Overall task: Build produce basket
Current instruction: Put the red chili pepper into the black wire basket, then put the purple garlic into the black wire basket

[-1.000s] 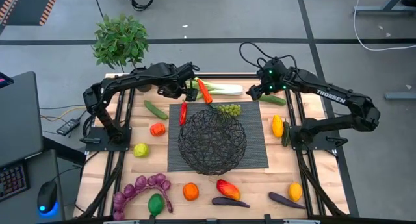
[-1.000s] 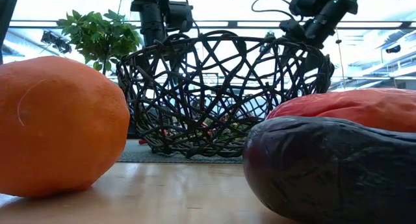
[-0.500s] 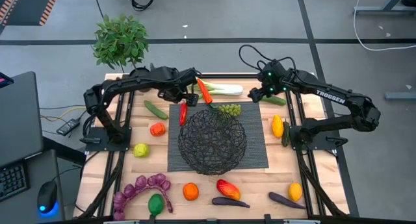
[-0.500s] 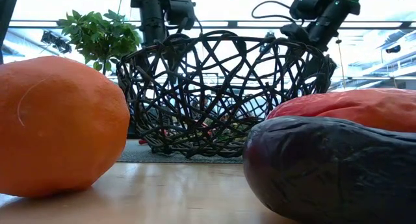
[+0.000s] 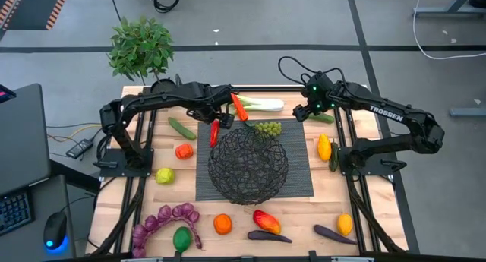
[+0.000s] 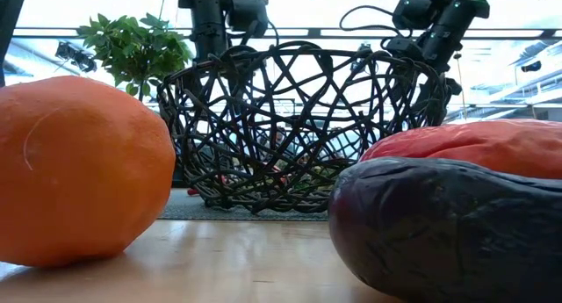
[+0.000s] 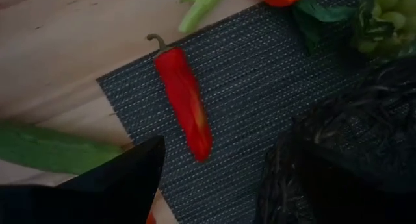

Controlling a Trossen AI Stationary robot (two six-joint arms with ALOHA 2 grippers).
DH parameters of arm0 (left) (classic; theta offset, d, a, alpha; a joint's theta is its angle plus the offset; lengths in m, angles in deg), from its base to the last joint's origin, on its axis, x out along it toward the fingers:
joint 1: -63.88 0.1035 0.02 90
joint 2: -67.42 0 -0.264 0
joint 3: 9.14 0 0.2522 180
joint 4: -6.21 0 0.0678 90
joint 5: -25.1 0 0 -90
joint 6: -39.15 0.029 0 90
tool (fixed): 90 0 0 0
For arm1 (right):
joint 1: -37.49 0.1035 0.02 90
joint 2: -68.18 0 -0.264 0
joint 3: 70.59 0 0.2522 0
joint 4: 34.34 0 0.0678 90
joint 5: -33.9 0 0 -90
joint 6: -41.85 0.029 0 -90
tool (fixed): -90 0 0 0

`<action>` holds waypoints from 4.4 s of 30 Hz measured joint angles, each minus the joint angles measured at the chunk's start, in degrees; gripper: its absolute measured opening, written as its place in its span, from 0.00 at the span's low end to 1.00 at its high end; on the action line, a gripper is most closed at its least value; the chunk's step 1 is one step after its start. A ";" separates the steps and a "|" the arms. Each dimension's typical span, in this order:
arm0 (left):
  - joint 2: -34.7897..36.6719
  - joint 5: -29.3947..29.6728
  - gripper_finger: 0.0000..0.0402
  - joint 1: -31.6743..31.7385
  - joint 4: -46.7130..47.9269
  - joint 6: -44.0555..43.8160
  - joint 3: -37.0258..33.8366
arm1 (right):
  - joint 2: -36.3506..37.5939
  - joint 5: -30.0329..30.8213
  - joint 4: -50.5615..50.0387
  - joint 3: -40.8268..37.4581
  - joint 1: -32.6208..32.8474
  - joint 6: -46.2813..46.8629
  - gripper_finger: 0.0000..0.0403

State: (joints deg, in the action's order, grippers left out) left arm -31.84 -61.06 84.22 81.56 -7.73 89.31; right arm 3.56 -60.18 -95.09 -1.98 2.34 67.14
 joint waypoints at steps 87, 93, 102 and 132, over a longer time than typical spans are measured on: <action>0.78 -8.05 0.45 -14.23 -0.42 0.99 14.25 | 0.53 -4.92 -11.93 -0.02 10.08 3.48 0.77; 0.78 -8.13 0.66 -16.45 -0.70 1.04 14.25 | 1.84 -5.01 -13.23 -0.02 12.65 3.47 0.77; 3.26 -13.62 0.78 -21.85 10.29 1.07 16.22 | 6.17 -4.92 -14.93 -0.01 17.72 3.65 0.77; 2.75 -9.77 0.75 -58.55 12.21 4.80 1.55 | 9.42 -0.03 -14.50 0.00 42.40 38.80 0.77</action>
State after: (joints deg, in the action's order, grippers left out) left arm -29.09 -70.83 25.67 93.77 -2.93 90.86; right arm 12.98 -60.21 -109.59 -1.98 44.74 105.94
